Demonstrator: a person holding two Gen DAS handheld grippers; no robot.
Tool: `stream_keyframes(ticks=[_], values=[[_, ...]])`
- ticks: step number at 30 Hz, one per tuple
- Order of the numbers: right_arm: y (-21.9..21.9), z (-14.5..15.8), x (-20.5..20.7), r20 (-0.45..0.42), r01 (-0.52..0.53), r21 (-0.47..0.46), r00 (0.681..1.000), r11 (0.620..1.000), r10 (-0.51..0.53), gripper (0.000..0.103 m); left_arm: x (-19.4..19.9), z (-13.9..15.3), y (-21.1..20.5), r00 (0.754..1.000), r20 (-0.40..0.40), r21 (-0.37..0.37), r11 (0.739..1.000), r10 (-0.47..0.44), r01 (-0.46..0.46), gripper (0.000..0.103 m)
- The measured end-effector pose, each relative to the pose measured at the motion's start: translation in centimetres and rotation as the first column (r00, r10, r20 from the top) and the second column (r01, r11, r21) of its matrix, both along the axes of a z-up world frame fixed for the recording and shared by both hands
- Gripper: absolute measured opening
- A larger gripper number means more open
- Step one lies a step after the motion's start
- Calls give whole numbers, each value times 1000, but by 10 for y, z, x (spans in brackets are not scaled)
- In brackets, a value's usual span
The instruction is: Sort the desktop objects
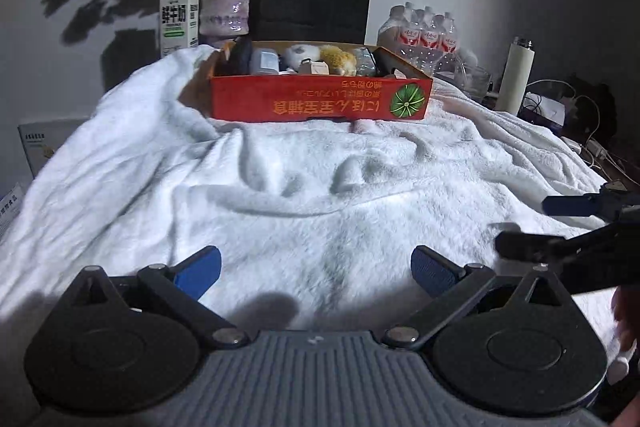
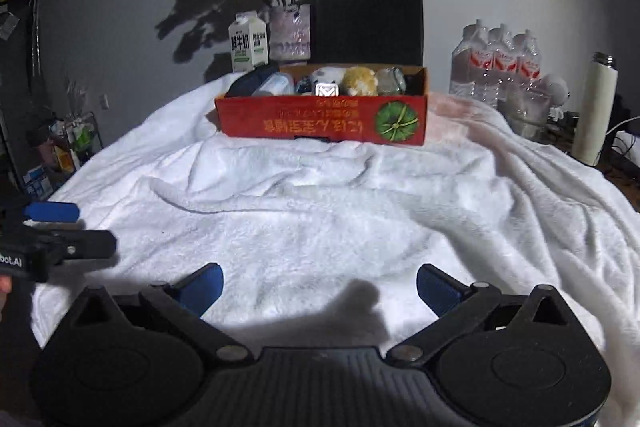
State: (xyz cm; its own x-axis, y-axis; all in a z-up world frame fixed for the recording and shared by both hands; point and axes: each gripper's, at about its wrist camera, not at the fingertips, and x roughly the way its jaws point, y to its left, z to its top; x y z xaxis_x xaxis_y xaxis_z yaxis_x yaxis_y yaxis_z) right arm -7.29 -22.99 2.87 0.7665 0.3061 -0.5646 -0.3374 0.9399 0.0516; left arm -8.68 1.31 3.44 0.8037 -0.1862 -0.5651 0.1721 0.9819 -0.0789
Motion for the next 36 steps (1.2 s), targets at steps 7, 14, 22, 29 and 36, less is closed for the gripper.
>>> stream_keyframes(ticks=[7,14,22,29,36], values=[[23,-18,48,-34,99,-7,994,995,-99,103,46,-14,-10,998,-32,7,998,59,-59,103],[23,-29,89,-87,174,-47,980,984,-178,103,87,-22,-19,993,-54,49,994,101,-99,103],[16,-33,102,-59,186,-58,980,981,-190,103,99,-34,-24,991,-71,55,993,112,-108,103],[16,-34,104,-58,165,-63,984,984,-168,103,101,-34,-23,989,-71,37,991,133,-131,103],[12,-34,104,-63,150,-55,986,987,-153,103,101,-34,-25,988,-74,45,991,133,-130,103]])
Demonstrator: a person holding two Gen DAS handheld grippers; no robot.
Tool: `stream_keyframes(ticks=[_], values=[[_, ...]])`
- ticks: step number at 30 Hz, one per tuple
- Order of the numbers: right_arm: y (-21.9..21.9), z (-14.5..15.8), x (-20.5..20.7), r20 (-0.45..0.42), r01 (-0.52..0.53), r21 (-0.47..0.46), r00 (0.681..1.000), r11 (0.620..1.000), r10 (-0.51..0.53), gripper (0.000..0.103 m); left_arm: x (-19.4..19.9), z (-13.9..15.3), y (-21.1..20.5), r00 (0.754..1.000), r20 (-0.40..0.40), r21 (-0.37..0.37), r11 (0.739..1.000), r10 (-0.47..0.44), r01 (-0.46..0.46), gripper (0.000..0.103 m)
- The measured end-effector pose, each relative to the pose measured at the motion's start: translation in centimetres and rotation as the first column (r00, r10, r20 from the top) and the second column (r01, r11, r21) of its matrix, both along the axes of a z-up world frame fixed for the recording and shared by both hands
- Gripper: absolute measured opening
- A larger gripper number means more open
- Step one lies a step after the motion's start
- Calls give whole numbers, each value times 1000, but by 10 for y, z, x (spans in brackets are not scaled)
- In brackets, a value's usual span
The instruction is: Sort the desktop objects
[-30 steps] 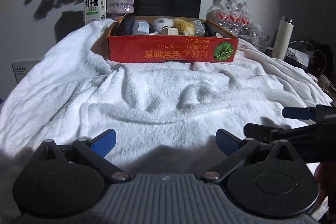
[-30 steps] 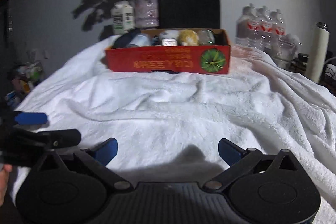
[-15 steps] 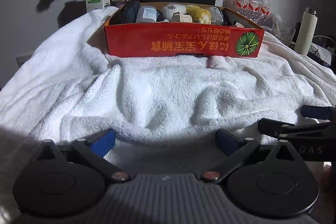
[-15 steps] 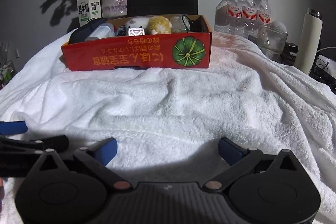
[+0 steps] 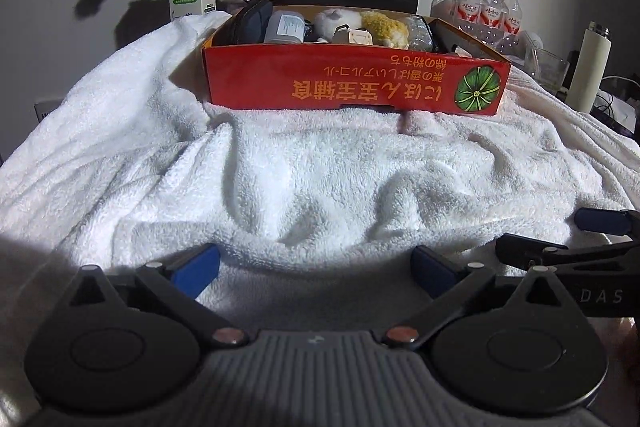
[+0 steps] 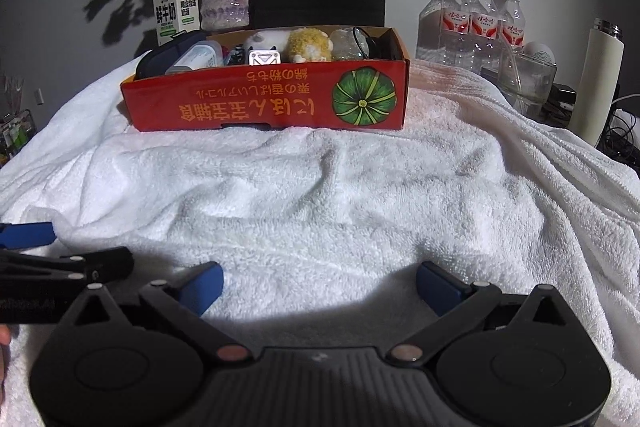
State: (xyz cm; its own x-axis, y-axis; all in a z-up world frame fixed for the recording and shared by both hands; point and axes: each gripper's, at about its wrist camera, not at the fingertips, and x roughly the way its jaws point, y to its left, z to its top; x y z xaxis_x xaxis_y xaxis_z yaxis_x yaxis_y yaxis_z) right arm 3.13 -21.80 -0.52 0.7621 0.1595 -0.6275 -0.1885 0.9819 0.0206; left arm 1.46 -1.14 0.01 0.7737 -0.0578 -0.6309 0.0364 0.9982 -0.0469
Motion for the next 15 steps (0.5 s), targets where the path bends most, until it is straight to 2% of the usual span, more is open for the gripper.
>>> stream_keyframes(ticks=[15], values=[[-2,0,0,0,-27,8,1000,1000,27,103,2,-1,-3,1000,-4,24,1000,-4,4,103]])
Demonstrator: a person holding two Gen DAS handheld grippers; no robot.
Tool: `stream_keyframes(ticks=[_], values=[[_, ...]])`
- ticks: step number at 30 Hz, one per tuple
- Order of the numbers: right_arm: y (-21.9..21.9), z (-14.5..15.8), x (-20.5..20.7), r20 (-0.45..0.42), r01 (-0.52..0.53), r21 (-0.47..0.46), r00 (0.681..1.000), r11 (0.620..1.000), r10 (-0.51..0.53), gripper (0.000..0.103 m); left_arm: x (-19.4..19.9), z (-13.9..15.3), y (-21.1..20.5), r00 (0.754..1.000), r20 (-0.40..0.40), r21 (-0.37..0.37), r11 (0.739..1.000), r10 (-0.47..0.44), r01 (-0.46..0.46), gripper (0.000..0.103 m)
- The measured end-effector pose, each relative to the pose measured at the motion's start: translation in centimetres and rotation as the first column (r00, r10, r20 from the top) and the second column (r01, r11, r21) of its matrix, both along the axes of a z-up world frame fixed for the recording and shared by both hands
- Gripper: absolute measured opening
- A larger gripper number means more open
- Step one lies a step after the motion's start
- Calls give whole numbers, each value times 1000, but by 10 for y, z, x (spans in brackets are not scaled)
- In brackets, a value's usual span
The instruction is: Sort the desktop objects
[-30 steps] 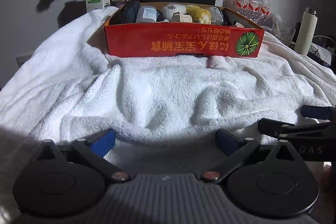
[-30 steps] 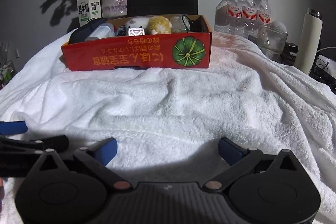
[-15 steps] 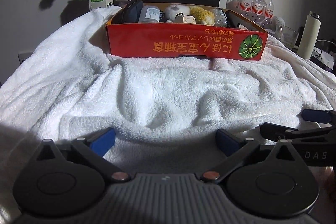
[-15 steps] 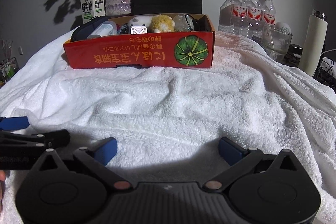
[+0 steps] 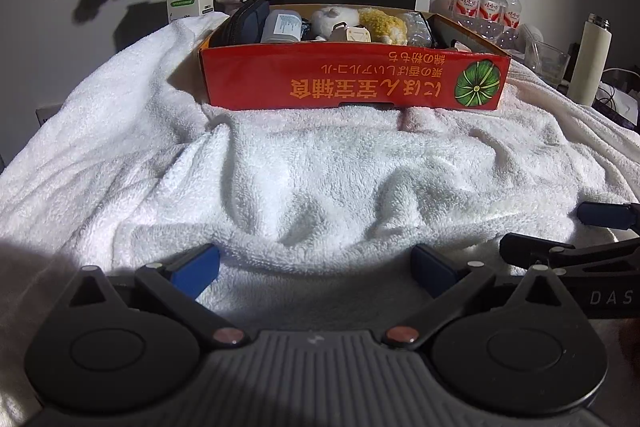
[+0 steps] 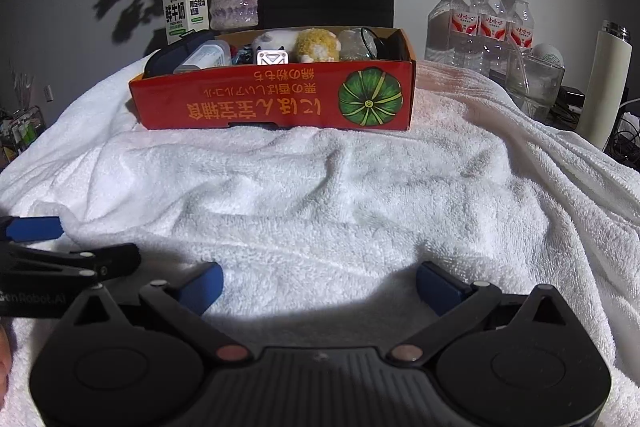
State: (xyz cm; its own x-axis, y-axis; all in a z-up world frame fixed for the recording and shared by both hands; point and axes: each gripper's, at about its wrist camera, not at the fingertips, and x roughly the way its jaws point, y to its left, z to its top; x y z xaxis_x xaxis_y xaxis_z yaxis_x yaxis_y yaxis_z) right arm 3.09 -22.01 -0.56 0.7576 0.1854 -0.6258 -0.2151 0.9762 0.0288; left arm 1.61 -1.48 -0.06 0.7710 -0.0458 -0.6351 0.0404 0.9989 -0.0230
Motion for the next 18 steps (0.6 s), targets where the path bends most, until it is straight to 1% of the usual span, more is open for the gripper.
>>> stream_keyframes(ticks=[18], values=[[-1,0,0,0,0,0,1000,1000,0,103,0,0,0,1000,0,-2,1000,0,0,103]])
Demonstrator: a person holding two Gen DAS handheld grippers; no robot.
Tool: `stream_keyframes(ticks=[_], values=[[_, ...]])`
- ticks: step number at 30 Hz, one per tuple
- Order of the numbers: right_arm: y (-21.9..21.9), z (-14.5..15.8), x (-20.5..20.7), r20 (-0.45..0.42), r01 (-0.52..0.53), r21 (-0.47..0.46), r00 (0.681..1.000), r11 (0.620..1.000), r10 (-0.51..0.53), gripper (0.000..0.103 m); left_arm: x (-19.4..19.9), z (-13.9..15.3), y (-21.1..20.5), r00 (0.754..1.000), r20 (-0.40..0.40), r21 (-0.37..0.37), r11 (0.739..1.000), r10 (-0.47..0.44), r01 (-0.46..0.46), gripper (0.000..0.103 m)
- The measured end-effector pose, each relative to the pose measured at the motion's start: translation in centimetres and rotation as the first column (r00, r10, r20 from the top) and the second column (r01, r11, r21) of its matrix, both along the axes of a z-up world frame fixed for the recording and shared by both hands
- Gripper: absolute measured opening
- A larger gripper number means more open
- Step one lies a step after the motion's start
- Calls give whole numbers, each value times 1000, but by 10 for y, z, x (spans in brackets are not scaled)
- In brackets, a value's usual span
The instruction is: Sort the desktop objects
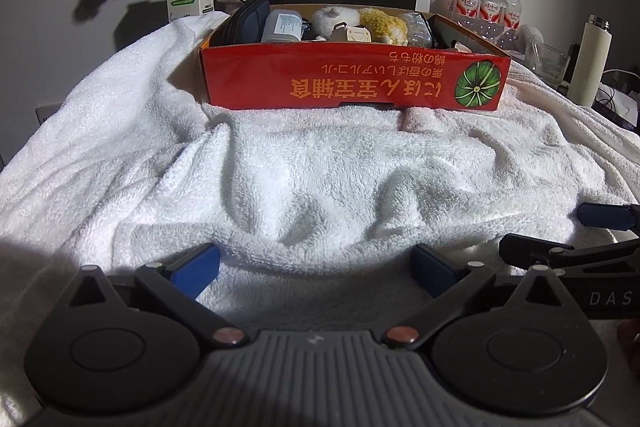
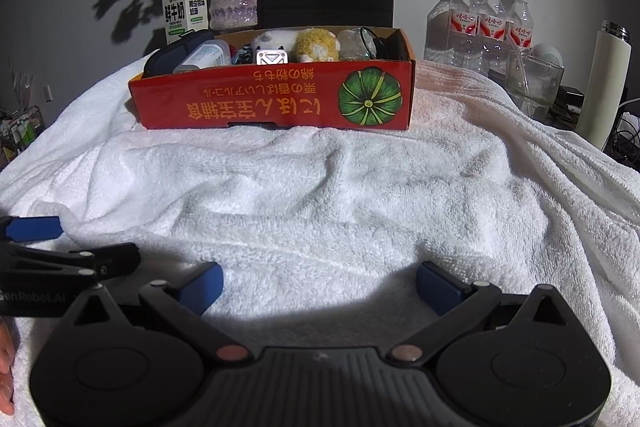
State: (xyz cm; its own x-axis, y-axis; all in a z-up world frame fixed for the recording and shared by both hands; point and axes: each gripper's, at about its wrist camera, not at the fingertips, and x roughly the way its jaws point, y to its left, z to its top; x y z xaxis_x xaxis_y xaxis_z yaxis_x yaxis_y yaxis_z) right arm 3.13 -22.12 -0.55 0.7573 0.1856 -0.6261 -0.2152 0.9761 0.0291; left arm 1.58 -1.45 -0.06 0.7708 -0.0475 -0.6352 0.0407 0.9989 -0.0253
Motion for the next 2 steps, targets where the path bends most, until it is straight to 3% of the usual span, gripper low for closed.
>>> stream_keyframes(ticks=[2], values=[[0,0,0,0,1,-2,1000,1000,-1,103,0,0,0,1000,0,-2,1000,0,0,103]])
